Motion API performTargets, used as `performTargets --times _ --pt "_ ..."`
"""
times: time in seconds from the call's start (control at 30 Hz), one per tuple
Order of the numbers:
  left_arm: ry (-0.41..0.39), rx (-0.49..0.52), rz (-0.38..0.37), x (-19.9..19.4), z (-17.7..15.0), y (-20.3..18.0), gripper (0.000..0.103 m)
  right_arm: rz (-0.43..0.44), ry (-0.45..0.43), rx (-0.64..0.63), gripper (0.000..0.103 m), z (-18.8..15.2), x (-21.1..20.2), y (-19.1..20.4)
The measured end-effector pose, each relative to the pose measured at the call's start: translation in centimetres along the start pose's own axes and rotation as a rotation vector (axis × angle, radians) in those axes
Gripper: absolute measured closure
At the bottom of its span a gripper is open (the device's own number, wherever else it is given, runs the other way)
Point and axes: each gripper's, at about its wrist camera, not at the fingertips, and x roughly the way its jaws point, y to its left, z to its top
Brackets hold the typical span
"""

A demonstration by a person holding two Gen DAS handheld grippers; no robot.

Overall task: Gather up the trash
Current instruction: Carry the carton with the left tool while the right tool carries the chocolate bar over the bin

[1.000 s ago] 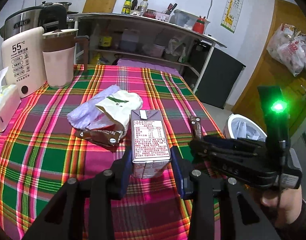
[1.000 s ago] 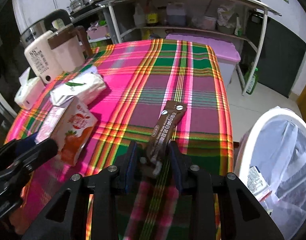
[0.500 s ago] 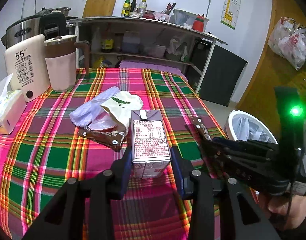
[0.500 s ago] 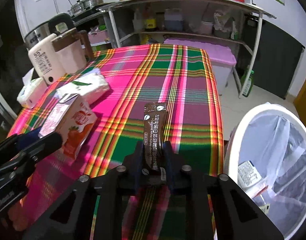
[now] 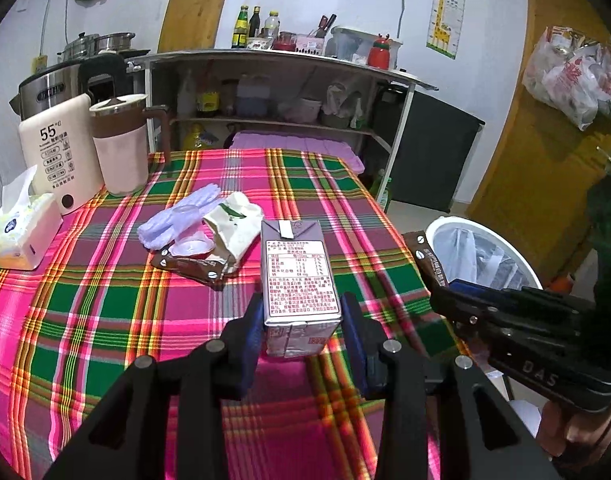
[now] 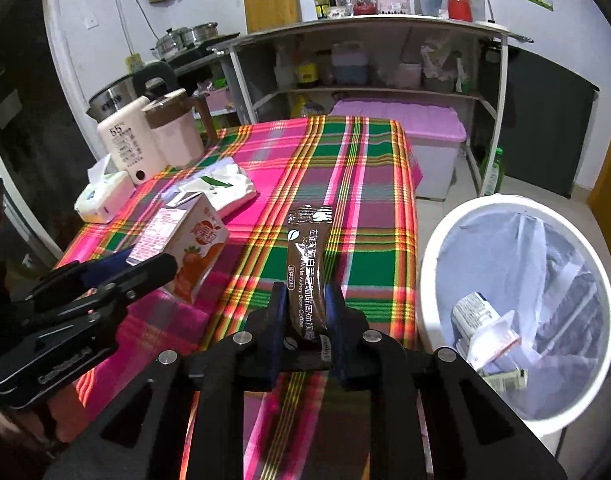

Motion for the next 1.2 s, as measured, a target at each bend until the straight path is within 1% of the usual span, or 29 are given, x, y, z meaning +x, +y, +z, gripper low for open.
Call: performTargets --times 0.37,0.57,0.83,1.2 --pt "-0.020 0.032 -0.018 -2.2 -0.4 -2.5 0.064 -0.004 -0.051 0.027 0.082 -1.8 -4.2 -1.0" --pt "-0.017 0.047 -0.053 -2.3 -0.4 -4.0 0.064 -0.026 -0.065 0.059 0.082 -2.7 -5.8 -2.6" --pt "-0.006 0.080 -0.110 -1.6 0.0 -6.8 0.064 -0.058 -0.080 0.113 0.082 -3.7 -7.2 -5.5" --pt "0.023 0.130 -0.189 0.8 0.6 -11.0 0.064 -0.118 -0.086 0.212 0.082 -5.0 -8.2 -10.6"
